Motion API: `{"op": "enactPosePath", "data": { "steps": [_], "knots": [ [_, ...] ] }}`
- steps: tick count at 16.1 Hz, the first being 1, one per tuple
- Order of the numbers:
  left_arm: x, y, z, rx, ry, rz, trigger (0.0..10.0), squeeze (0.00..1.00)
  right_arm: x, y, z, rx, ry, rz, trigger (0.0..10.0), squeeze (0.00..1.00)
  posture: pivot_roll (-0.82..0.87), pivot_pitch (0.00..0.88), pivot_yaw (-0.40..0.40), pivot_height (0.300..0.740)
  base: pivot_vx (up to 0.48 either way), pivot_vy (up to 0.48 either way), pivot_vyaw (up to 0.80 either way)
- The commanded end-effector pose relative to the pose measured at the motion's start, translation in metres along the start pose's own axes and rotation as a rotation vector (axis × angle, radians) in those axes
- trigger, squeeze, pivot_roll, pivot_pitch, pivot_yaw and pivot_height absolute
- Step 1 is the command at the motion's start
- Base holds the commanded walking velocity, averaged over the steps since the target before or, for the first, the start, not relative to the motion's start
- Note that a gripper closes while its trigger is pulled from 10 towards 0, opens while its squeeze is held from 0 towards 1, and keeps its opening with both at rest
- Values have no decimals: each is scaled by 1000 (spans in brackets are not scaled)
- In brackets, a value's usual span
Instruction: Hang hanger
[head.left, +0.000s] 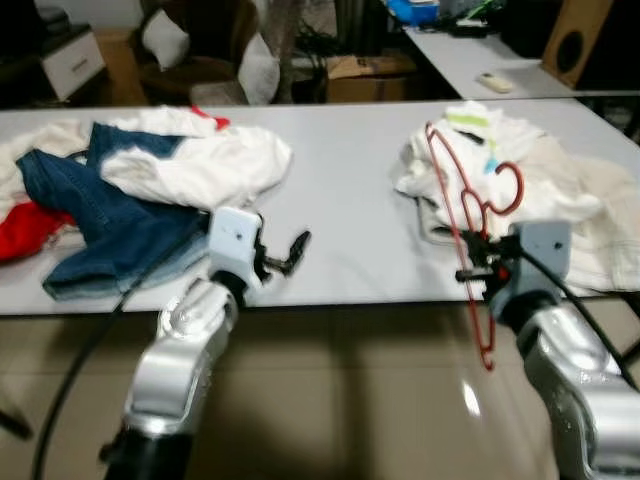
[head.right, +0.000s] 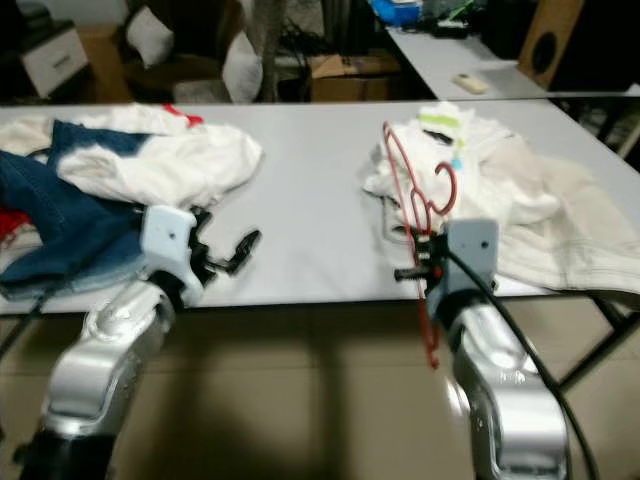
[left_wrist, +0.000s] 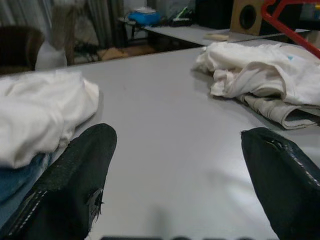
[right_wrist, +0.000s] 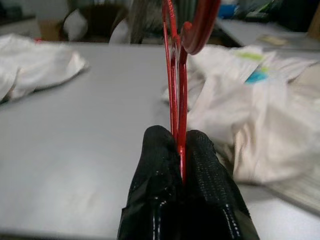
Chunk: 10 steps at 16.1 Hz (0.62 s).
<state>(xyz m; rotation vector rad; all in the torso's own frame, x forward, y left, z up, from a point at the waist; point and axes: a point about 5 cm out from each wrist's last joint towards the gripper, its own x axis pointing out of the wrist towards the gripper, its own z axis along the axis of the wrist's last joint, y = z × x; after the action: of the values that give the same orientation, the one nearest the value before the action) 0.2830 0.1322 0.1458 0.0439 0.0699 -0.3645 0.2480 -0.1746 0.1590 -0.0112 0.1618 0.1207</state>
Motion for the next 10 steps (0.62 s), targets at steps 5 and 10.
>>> {"op": "enactPosePath", "data": {
  "steps": [5,10],
  "knots": [
    [3,-1,1,-31,-10,-50,10000,294,-2,-2,5,5,-18,-19,10000,0,-111,0,25,740,0,0,-800],
    [5,-4,-1,-68,-2,-71,10000,302,-5,-4,7,-2,-24,-32,10000,0,-122,0,30,740,0,0,-800]
  ]
}}
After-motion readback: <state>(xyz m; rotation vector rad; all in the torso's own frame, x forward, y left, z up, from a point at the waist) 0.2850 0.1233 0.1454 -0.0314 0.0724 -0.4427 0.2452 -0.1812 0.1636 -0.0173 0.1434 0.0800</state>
